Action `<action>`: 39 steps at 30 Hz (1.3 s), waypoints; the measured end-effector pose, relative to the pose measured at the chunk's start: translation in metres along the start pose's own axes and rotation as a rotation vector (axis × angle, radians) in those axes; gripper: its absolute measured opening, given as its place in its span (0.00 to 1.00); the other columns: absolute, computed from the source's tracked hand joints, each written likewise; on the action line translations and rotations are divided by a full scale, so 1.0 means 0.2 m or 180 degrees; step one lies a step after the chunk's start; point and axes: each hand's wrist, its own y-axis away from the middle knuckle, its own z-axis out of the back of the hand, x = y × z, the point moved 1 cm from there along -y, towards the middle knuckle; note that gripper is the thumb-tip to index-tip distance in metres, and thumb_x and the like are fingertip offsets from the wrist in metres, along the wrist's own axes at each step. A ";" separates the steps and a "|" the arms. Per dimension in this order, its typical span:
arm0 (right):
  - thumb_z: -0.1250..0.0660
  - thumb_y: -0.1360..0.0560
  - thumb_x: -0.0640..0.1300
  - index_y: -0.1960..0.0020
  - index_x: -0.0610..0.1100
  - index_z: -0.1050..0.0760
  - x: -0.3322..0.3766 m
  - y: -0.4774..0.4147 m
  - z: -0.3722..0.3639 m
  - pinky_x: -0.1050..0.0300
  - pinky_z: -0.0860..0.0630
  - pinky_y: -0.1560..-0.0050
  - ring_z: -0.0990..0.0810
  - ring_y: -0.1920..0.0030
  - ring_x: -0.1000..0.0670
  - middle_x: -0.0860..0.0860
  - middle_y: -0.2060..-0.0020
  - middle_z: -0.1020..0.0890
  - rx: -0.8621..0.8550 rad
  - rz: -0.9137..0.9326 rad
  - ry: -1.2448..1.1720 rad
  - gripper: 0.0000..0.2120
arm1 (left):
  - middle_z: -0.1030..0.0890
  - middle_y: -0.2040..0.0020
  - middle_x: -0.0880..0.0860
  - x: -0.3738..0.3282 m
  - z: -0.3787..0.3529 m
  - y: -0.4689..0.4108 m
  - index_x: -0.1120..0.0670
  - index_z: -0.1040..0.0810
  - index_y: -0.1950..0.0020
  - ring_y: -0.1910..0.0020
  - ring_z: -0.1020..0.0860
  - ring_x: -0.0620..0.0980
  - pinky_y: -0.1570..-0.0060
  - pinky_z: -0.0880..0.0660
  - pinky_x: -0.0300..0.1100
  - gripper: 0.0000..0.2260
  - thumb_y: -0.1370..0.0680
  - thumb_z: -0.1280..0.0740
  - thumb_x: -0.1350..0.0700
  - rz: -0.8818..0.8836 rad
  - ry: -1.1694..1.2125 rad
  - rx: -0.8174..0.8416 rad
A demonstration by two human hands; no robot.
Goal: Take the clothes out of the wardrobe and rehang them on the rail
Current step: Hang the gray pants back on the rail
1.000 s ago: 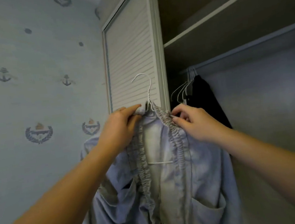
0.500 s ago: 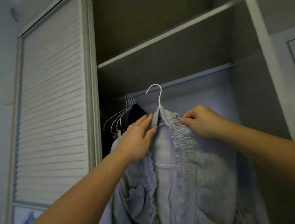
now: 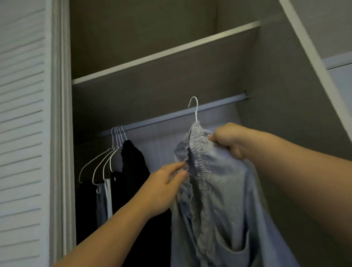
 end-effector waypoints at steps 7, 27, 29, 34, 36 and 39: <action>0.45 0.19 0.32 0.52 0.36 0.28 -0.03 -0.16 -0.37 0.43 0.22 0.51 0.21 0.58 0.43 0.40 0.59 0.21 0.0693 -0.0388 -0.1429 0.08 | 0.22 0.41 0.40 0.11 0.15 0.00 0.45 0.23 0.32 0.41 0.26 0.36 0.46 0.34 0.24 0.16 0.18 0.38 0.44 -0.0154 -0.0107 -0.0032; 0.37 0.26 0.45 0.67 0.40 0.26 -0.12 -0.92 -0.88 0.57 0.26 0.70 0.25 0.74 0.46 0.43 0.74 0.24 0.0269 0.1090 -0.0136 0.13 | 0.23 0.52 0.50 0.47 0.25 -0.45 0.50 0.25 0.50 0.51 0.24 0.52 0.50 0.25 0.51 0.07 0.20 0.41 0.49 0.0192 -0.2444 -0.0578; 0.38 0.25 0.44 0.67 0.41 0.27 -0.10 -0.99 -0.93 0.57 0.27 0.69 0.26 0.74 0.46 0.43 0.73 0.25 0.0382 0.1140 -0.0146 0.13 | 0.23 0.52 0.51 0.50 0.25 -0.50 0.50 0.26 0.49 0.51 0.24 0.52 0.49 0.26 0.52 0.08 0.20 0.41 0.49 0.0283 -0.2604 -0.0585; 0.39 0.24 0.45 0.65 0.40 0.27 -0.07 -1.13 -1.05 0.56 0.27 0.69 0.26 0.73 0.45 0.43 0.73 0.25 0.0632 0.1235 0.0042 0.13 | 0.25 0.53 0.49 0.56 0.25 -0.58 0.49 0.28 0.50 0.53 0.26 0.50 0.50 0.29 0.50 0.06 0.20 0.42 0.49 0.0552 -0.2895 -0.0523; 0.39 0.24 0.46 0.64 0.41 0.28 -0.08 -1.17 -1.12 0.57 0.27 0.69 0.26 0.73 0.46 0.43 0.73 0.25 0.0795 0.1203 0.0176 0.13 | 0.26 0.52 0.49 0.60 0.25 -0.60 0.48 0.28 0.49 0.50 0.27 0.50 0.47 0.30 0.51 0.07 0.20 0.43 0.48 0.0717 -0.3069 -0.0473; 0.40 0.22 0.46 0.63 0.42 0.30 -0.10 -1.21 -1.24 0.56 0.28 0.67 0.26 0.72 0.45 0.43 0.71 0.26 0.1051 0.1113 0.0253 0.12 | 0.24 0.45 0.50 0.66 0.25 -0.60 0.48 0.26 0.44 0.42 0.28 0.51 0.41 0.33 0.52 0.11 0.20 0.44 0.46 0.0859 -0.3356 -0.0457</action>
